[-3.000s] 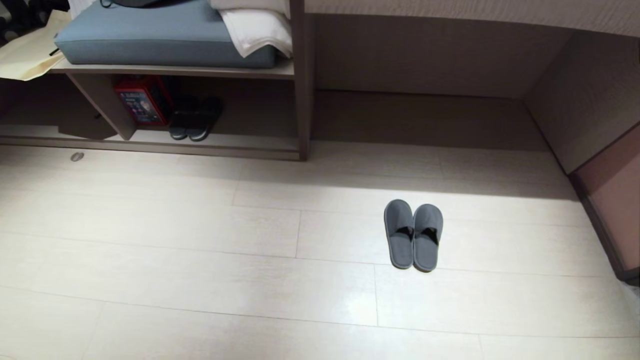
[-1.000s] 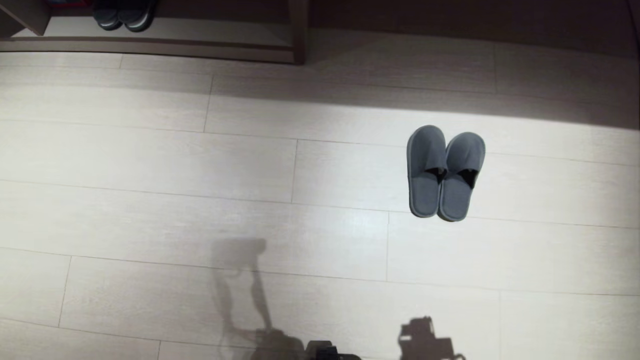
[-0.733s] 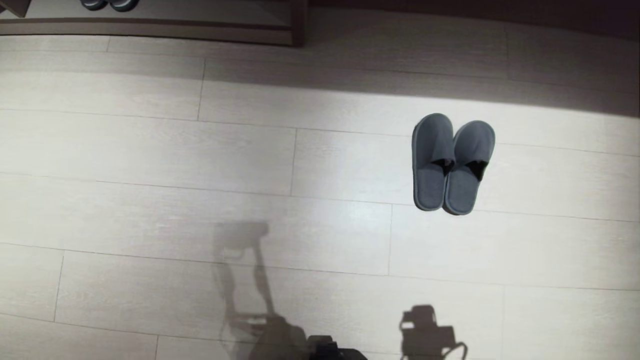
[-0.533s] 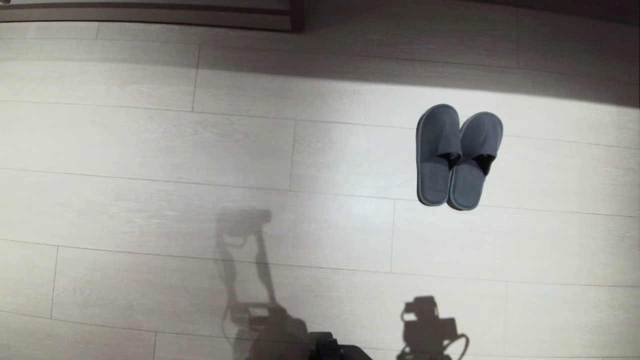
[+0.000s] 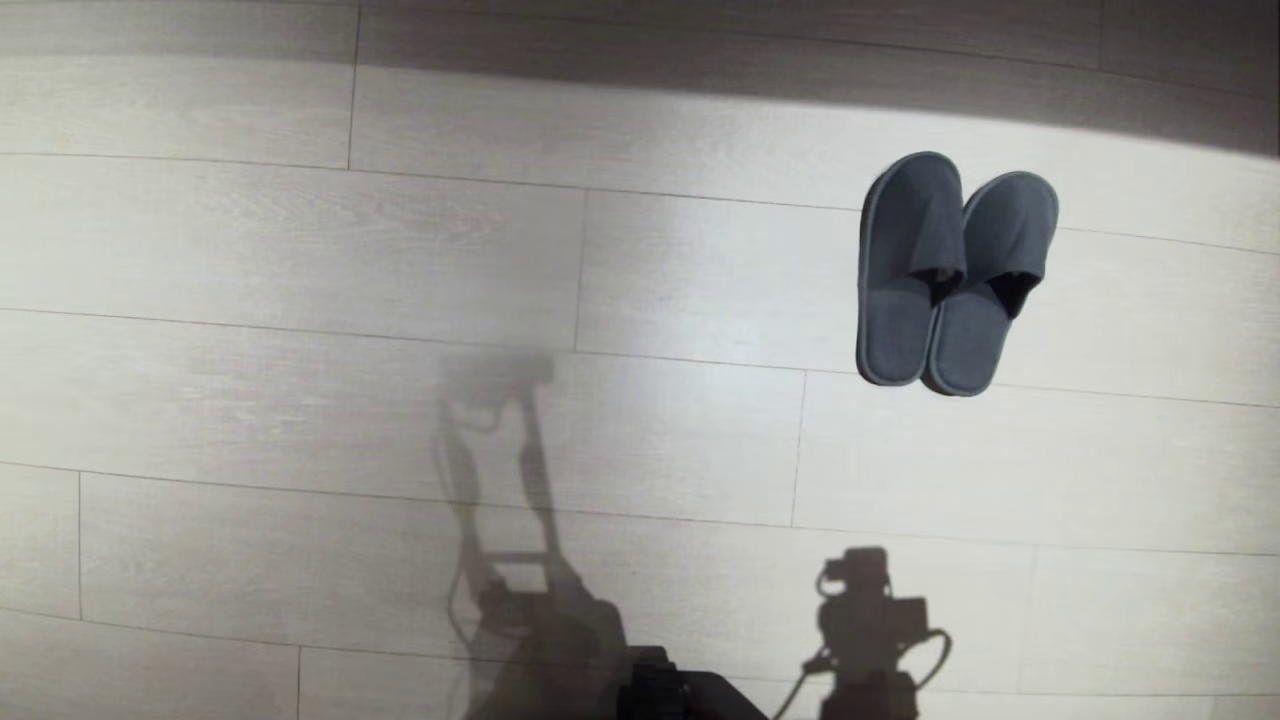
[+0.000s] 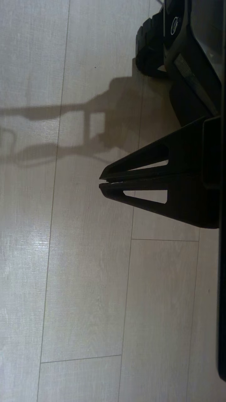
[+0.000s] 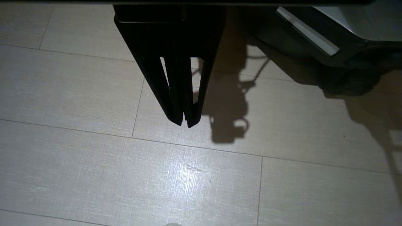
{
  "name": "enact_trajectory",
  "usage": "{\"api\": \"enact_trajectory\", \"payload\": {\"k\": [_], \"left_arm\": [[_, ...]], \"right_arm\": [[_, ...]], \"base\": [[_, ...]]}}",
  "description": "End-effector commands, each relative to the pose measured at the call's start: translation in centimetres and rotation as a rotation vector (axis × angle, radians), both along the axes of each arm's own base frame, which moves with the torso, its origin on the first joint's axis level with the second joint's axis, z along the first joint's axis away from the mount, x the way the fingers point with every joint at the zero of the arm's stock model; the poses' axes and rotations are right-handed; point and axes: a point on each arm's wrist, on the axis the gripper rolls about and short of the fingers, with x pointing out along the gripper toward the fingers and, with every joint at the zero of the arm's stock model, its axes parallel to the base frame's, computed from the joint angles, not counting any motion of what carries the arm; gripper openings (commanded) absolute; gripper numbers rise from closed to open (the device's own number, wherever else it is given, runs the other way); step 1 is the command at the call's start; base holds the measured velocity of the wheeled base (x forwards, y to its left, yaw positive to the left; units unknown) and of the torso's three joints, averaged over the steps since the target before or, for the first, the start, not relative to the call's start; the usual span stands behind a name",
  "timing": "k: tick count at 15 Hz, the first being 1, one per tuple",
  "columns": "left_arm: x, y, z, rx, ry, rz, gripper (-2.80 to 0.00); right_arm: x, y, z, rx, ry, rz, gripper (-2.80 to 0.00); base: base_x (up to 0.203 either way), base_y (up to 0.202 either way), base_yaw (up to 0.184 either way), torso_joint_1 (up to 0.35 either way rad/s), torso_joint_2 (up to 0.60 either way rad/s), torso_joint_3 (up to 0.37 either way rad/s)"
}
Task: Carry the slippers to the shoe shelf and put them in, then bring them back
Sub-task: Pick up the slippers on the floor
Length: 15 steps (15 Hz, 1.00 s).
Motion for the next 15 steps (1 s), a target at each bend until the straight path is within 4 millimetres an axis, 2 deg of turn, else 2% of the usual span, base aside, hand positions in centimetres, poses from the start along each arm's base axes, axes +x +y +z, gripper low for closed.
{"api": "enact_trajectory", "payload": {"k": [1,10,15], "left_arm": [[0.01,0.0,-0.04,0.0,0.002,0.002,-2.8],[0.0,0.0,-0.04,0.0,0.0,0.0,-2.8],[0.01,0.0,-0.04,0.0,0.002,0.001,-2.8]], "right_arm": [[0.01,0.0,-0.02,-0.003,0.002,0.002,-2.8],[0.01,0.0,-0.03,-0.007,0.002,0.002,-2.8],[0.01,0.0,-0.03,-0.006,0.002,0.0,-2.8]], "base": [[0.0,0.0,0.0,-0.003,0.0,-0.202],[0.0,0.0,0.0,0.002,0.0,-0.2],[0.0,0.0,0.0,0.001,0.0,-0.06]]}}
